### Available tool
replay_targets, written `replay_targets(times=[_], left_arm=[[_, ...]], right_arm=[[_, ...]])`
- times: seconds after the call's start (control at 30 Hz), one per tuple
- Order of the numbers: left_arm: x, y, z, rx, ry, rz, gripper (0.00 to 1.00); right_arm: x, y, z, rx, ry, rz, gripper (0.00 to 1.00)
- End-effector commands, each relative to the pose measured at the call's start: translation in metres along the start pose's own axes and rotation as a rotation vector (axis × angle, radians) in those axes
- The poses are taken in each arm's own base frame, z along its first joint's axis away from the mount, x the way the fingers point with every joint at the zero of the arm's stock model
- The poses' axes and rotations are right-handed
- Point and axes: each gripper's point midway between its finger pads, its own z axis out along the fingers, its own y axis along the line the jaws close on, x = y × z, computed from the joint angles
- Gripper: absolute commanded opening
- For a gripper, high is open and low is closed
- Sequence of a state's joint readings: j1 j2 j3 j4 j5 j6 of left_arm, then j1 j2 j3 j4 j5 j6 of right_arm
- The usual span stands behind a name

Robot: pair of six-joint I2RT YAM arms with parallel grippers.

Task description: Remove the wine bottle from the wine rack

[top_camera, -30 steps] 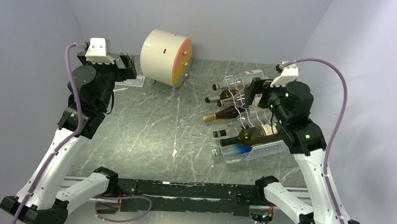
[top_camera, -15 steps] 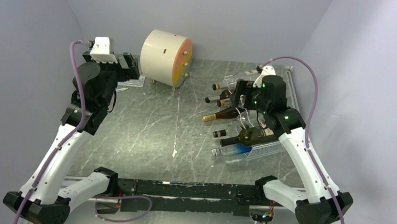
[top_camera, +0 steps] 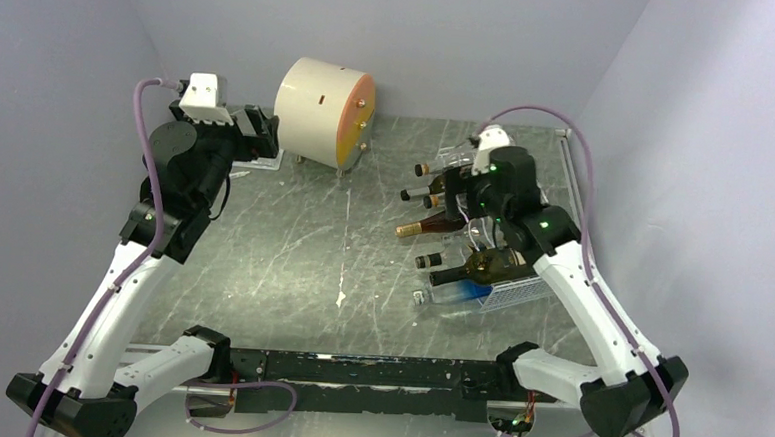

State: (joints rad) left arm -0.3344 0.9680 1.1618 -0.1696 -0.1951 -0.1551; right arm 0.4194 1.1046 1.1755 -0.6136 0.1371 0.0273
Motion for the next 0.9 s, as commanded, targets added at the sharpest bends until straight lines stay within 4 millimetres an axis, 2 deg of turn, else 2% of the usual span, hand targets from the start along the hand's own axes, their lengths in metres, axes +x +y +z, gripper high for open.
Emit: replay_targets(times=[0.0,0.13,0.43,0.87], left_arm=[[0.001,-0.004,0.0,0.028,-0.004,-0.026,0.99],[0.001,-0.004,0.0,0.031,-0.006,-0.03,0.99],[0.001,-0.003,-0.001,0.027,-0.011,-0.031,0.99],[0.01,0.001,0.003,0.0,0.0,-0.025,0.99]], right_arm=[[-0.004,0.022,-0.002,0.05,0.016,-0.215,1.0],[-0.003,0.054,-0.003,0.044,0.036,-0.403,1.0],[0.022,0.074,0.02,0.192,0.147,-0.707,1.0],[0.04,0.065,0.057,0.473,0.198,-0.904,0.97]])
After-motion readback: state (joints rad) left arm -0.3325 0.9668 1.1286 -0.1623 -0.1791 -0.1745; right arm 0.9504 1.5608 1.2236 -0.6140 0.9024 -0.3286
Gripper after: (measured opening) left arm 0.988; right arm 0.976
